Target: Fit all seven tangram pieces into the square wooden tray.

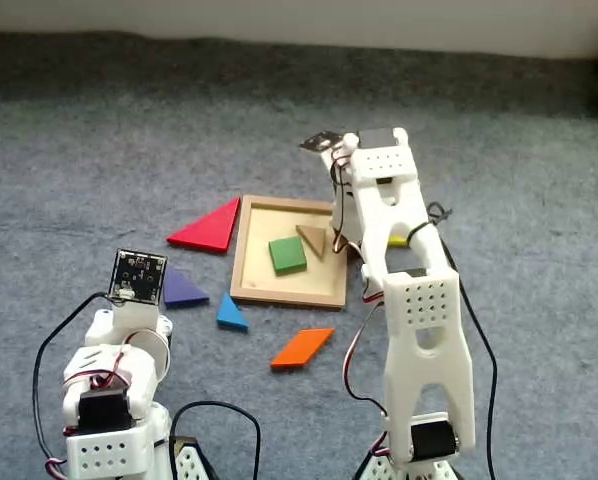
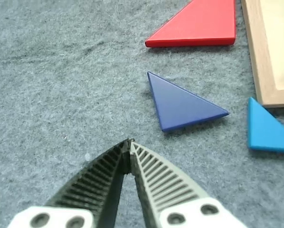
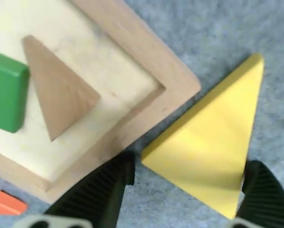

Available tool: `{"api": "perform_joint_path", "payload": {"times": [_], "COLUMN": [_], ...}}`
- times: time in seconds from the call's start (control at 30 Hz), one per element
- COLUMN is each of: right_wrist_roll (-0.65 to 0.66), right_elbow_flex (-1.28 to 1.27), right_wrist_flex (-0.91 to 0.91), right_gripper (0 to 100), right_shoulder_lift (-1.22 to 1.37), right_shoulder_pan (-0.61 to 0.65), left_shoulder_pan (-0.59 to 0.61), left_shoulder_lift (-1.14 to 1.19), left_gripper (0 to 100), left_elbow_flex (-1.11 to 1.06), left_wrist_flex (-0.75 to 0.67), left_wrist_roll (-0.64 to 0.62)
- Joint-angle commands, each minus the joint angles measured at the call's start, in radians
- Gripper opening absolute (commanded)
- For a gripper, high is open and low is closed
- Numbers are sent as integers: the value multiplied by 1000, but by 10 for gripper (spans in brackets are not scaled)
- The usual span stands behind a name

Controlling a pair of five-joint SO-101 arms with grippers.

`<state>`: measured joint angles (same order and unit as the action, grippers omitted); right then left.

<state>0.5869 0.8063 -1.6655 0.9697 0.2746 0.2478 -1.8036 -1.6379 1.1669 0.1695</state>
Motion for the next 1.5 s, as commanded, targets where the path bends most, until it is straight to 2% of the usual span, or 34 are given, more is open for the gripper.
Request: {"api": "perform_joint_path", "payload": {"times": [0.0, 0.47, 0.7, 0.97, 1.1, 1.3, 1.47], "right_wrist_roll": [-37, -43, -37, -34, 5, 17, 112], "right_elbow_flex": [10, 10, 12, 196, 257, 211, 154], "right_wrist_flex": [65, 111, 111, -79, -97, -99, -99], "right_gripper": [346, 344, 236, 190, 187, 187, 187], "right_shoulder_lift": [-27, -27, -33, -28, -31, -31, -31], "right_shoulder_pan": [8, 8, 4, -36, -65, -111, -170], "left_shoulder_pan": [7, 7, 7, 7, 7, 7, 7], "left_shoulder_lift": [-7, -7, -7, -7, -7, -7, -7], "left_gripper": [11, 11, 11, 11, 11, 11, 11], "left_elbow_flex": [7, 7, 7, 7, 7, 7, 7], "left_wrist_flex": [-21, -25, -25, -25, -26, -26, -26], "left_wrist_roll": [9, 9, 9, 9, 9, 9, 9]}}
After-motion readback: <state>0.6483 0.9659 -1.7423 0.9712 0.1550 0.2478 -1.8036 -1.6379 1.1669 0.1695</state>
